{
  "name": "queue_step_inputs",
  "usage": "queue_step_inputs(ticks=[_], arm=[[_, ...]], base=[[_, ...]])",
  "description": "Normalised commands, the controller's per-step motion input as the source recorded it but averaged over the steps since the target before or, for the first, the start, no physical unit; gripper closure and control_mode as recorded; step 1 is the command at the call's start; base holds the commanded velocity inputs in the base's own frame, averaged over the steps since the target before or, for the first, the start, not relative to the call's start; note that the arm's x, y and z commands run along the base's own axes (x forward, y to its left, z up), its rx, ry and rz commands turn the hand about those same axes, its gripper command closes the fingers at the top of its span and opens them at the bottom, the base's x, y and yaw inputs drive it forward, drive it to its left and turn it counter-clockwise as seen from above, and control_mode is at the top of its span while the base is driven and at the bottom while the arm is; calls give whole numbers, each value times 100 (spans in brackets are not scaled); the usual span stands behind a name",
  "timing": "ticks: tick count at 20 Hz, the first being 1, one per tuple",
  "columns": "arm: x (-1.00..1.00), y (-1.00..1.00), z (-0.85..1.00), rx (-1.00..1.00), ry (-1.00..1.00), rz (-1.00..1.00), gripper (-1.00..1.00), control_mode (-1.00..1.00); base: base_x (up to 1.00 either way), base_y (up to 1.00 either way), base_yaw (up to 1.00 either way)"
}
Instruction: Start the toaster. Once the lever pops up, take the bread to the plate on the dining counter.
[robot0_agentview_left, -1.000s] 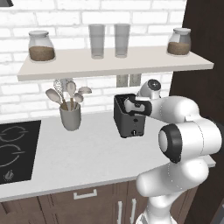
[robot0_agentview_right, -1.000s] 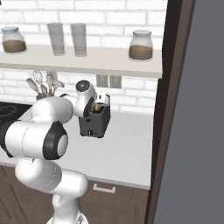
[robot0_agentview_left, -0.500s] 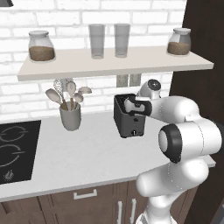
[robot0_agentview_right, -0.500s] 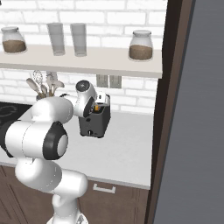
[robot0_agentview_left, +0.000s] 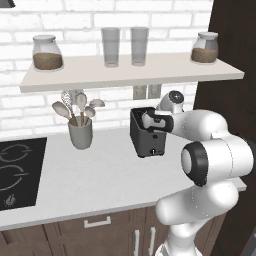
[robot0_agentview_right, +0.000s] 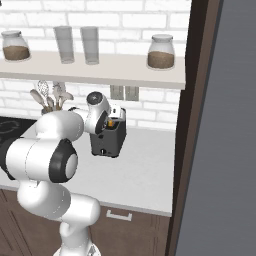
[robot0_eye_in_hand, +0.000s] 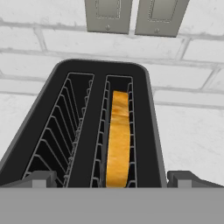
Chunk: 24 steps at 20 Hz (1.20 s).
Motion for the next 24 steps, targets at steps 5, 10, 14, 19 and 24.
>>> queue_step_inputs(ticks=[5,10,14,19,24], arm=[[0,0,0,0,0,0,-100,-100],[0,0,0,0,0,0,-100,-100],[0,0,0,0,0,0,-100,-100],[0,0,0,0,0,0,-100,-100],[0,0,0,0,0,0,-100,-100]], base=[[0,0,0],[0,0,0],[0,0,0],[0,0,0],[0,0,0]])
